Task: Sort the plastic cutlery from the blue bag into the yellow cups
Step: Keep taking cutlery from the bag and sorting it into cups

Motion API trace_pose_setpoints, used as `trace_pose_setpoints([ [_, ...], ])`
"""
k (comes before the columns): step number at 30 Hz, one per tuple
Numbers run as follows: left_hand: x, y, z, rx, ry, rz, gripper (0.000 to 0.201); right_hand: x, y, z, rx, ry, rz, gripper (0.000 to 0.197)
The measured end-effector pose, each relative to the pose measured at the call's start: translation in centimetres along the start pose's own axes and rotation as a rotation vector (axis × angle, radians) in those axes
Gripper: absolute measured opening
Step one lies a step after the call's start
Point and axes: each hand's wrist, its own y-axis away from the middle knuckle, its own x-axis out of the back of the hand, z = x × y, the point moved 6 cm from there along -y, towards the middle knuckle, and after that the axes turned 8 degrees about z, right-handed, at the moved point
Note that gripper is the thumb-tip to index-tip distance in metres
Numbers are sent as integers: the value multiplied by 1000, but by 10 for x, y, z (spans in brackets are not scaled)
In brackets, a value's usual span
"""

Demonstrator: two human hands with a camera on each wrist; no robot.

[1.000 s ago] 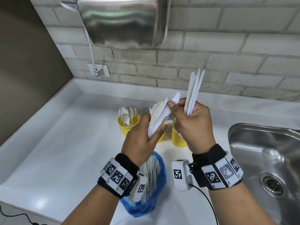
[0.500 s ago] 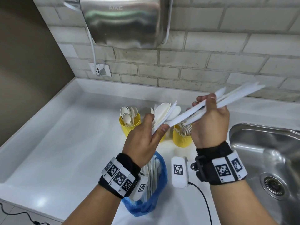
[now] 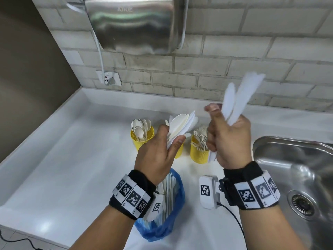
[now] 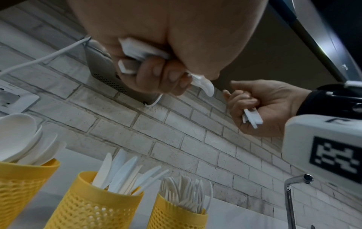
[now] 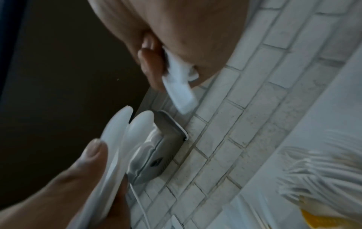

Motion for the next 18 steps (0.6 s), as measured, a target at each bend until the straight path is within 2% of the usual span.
trace_pose_setpoints([
  [2,1,-1,0,3,-28,5,41,-7,4,2,37,132,-78,19],
  [4,2,-1,1,-10,-60,14,46,-11,7,3,71,203,-96,14],
  [6,3,-1,2,-27,-79,26,52,-13,7,5,86,231,-74,12],
  [10,3,0,0,-14,-84,29,48,-13,8,3,138,285,-17,11],
  [15,3,3,-2,4,-58,26,35,-7,2,7,86,222,52,15],
  [18,3,3,-2,9,-49,28,38,-5,1,6,71,189,31,21],
])
